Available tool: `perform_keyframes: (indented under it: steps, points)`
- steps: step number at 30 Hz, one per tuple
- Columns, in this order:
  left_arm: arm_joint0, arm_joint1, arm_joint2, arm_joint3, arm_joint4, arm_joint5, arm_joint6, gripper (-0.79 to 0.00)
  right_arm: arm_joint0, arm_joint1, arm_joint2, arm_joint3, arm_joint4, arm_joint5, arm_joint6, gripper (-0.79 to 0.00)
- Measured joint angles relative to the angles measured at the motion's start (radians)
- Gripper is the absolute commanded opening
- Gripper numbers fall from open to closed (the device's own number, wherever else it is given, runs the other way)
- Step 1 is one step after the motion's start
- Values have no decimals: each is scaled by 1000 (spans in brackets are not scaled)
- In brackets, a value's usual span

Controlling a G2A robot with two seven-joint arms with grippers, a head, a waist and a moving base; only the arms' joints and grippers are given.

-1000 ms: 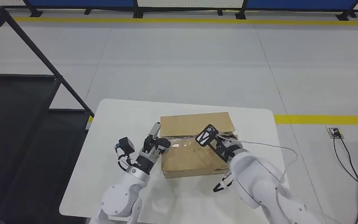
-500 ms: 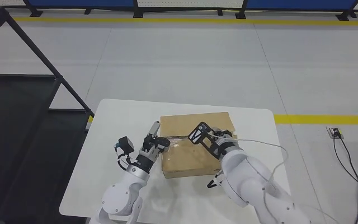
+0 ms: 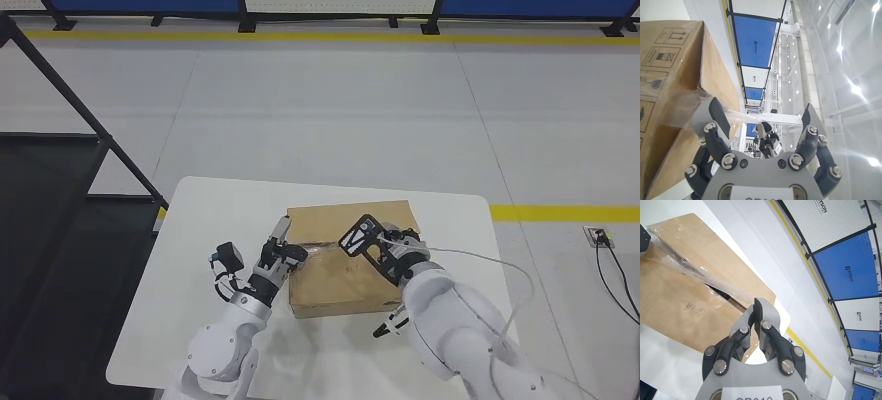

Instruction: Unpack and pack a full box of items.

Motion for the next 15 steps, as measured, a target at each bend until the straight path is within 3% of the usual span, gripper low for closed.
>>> perform_keyframes:
  steps: [15]
  points:
    - [-8, -2, 2, 12, -6, -4, 2, 0, -69, -21, 9, -59, -103, 39, -131, -785]
